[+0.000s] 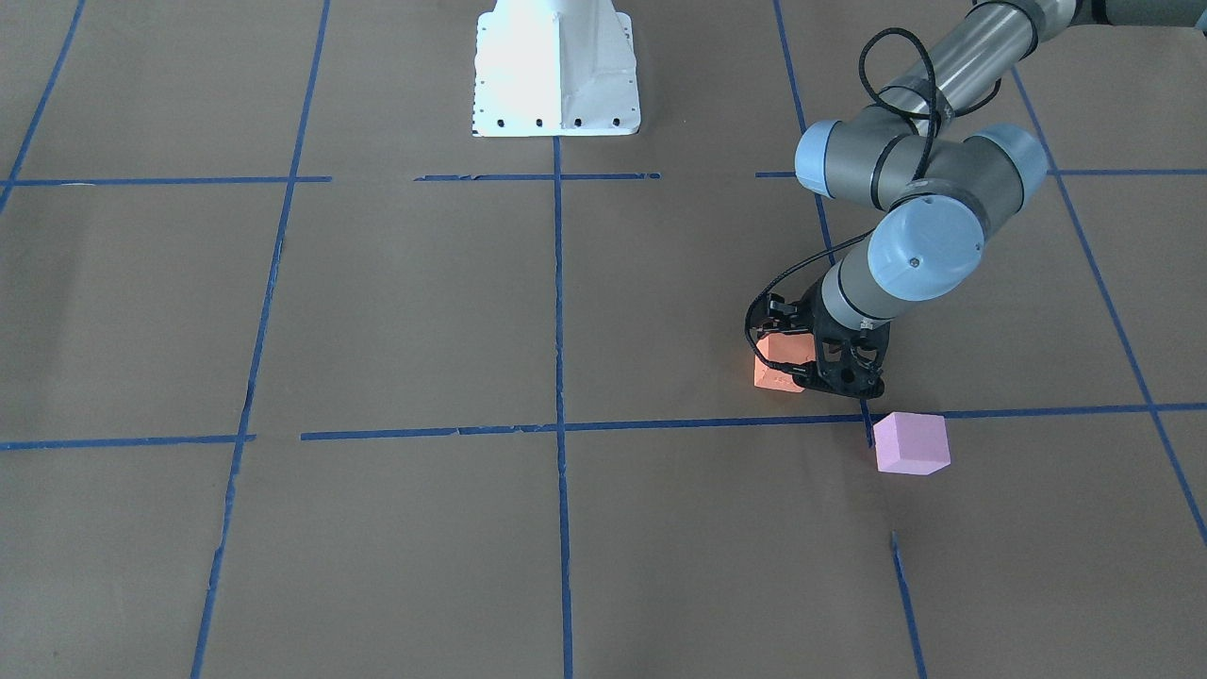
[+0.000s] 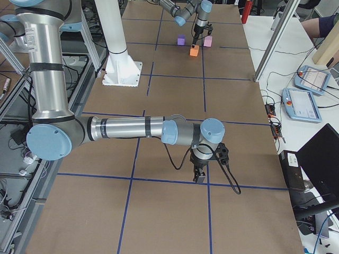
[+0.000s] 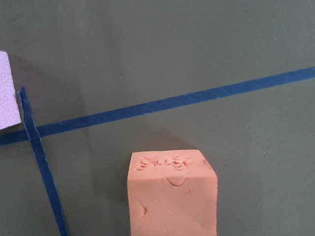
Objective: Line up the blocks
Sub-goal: 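Close the left gripper on the orange cube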
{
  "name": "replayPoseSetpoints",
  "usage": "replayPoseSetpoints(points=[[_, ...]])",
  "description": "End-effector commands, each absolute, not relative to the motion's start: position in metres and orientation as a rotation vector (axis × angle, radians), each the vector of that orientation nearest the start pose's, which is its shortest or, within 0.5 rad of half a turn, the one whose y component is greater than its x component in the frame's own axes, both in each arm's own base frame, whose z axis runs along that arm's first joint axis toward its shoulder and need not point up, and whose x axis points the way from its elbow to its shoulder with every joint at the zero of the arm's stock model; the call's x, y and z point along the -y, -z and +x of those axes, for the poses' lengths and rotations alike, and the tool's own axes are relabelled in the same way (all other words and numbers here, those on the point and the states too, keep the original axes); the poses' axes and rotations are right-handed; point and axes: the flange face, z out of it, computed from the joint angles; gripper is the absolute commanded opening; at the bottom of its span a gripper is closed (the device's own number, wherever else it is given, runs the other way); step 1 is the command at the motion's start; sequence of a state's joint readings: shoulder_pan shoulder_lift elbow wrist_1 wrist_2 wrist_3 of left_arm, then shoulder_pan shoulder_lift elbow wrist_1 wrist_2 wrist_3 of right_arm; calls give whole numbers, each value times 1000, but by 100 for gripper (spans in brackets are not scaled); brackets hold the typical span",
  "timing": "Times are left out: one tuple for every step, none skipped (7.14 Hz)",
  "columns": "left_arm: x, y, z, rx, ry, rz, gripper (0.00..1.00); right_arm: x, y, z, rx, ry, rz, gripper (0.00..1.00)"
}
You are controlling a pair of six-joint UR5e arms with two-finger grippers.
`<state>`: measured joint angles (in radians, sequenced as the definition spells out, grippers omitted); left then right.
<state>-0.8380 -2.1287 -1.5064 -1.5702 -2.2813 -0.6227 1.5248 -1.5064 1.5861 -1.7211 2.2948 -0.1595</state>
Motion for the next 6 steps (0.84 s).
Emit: replayPoseSetpoints(points=[[562, -363, 416, -838, -277, -75, 100, 515, -637, 44, 727, 171, -26, 100], [565, -367, 419, -837, -278, -73, 100, 515, -637, 44, 727, 171, -26, 100], [566, -369, 421, -839, -280, -73, 100, 515, -637, 44, 727, 171, -26, 100], [567, -372, 423, -844, -284, -68, 100, 515, -637, 44, 727, 171, -26, 100], [570, -374, 426, -846, -284, -65, 99, 515, -637, 44, 727, 171, -26, 100], [570, -378, 429, -842, -284, -72, 98, 515, -637, 44, 727, 171, -26, 100]])
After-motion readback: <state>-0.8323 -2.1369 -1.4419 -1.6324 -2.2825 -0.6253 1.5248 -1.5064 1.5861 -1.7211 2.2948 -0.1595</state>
